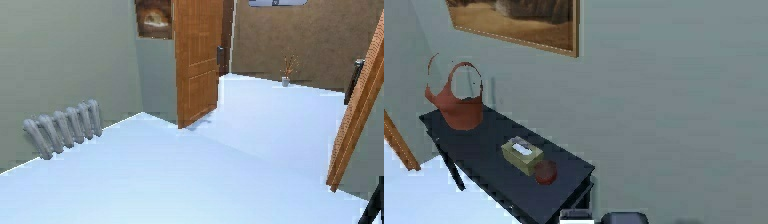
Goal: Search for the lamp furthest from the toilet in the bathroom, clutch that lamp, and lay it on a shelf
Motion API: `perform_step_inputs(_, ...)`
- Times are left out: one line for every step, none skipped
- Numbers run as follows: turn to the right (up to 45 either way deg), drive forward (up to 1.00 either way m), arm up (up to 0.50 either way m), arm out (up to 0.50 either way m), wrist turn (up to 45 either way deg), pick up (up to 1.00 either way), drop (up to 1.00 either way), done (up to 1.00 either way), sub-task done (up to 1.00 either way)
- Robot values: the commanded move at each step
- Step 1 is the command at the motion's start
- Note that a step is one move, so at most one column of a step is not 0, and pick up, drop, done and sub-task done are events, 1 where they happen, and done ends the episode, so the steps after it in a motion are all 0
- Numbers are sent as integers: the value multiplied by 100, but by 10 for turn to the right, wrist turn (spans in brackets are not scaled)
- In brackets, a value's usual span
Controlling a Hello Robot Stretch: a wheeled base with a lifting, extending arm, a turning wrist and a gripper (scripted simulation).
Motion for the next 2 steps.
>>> perform_step_inputs(0, 0, 0, 28, 0, 0, 0, 0, 0)
perform_step_inputs(0, 0, 0, 0, 450, 0, 0, 0, 0)
